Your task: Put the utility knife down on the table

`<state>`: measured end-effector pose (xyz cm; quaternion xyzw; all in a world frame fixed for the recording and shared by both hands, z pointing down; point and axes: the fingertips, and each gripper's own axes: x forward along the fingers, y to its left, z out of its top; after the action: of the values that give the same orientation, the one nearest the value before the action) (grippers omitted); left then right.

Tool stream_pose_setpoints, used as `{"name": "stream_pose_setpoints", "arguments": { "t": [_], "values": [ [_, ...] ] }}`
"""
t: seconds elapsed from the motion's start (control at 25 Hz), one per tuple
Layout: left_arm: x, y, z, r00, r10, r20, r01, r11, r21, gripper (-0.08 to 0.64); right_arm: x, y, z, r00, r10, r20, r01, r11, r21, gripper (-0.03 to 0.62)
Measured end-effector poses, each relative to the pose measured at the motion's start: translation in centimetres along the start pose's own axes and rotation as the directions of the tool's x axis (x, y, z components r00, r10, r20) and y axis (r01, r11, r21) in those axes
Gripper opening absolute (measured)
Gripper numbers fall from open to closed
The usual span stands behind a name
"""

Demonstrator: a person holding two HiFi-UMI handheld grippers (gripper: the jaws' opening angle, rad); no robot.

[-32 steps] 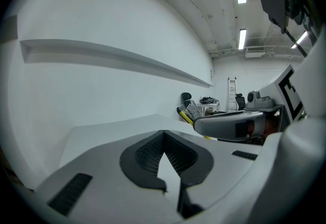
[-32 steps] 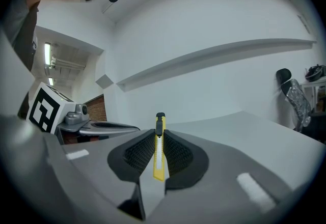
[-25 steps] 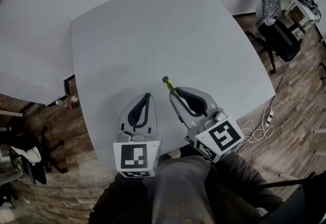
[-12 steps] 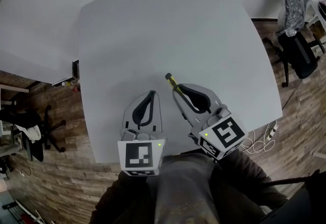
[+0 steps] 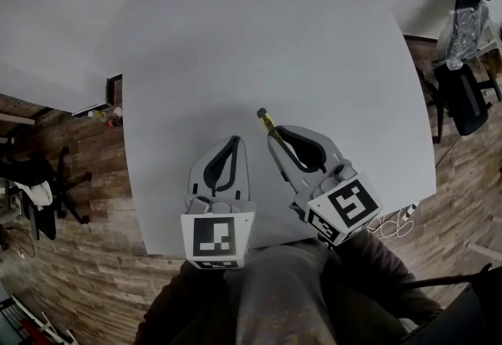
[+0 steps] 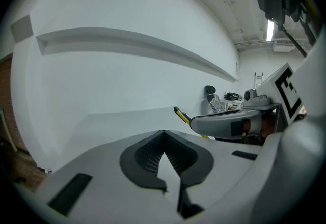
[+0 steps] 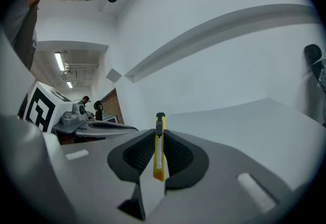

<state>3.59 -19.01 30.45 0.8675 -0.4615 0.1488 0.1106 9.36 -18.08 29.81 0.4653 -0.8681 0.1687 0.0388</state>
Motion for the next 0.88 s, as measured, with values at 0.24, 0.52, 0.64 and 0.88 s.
{"name": "stream_pose_setpoints", "arguments": {
  "t": [0.24, 0.52, 0.64, 0.88],
  "values": [
    [1.1, 1.4, -1.5, 0.999, -0.013, -0.033, 0.012, 0.999, -0.032, 0.002, 1.9, -0.3, -1.3, 0.999, -0.005, -0.044, 0.005, 1.0, 0.015, 0.051],
    [2.0, 2.8, -2.7, 0.999, -0.017, -0.046, 0.014, 0.997, -0.076, 0.003, 3.8, -0.3, -2.4, 0.997, -0.004, -0.081, 0.006, 1.0, 0.026, 0.051],
    [2.3, 3.2, -3.2, 0.998, -0.019, -0.054, 0.014, 0.996, -0.086, 0.003, 4.4, -0.3, -2.9, 0.996, -0.004, -0.09, 0.006, 1.0, 0.03, 0.051],
    [3.1, 3.4, -4.1, 0.997, -0.026, -0.07, 0.019, 0.995, -0.102, 0.002, 4.9, -1.0, -3.8, 0.994, -0.01, -0.113, 0.016, 0.999, 0.045, 0.052]
  ]
}}
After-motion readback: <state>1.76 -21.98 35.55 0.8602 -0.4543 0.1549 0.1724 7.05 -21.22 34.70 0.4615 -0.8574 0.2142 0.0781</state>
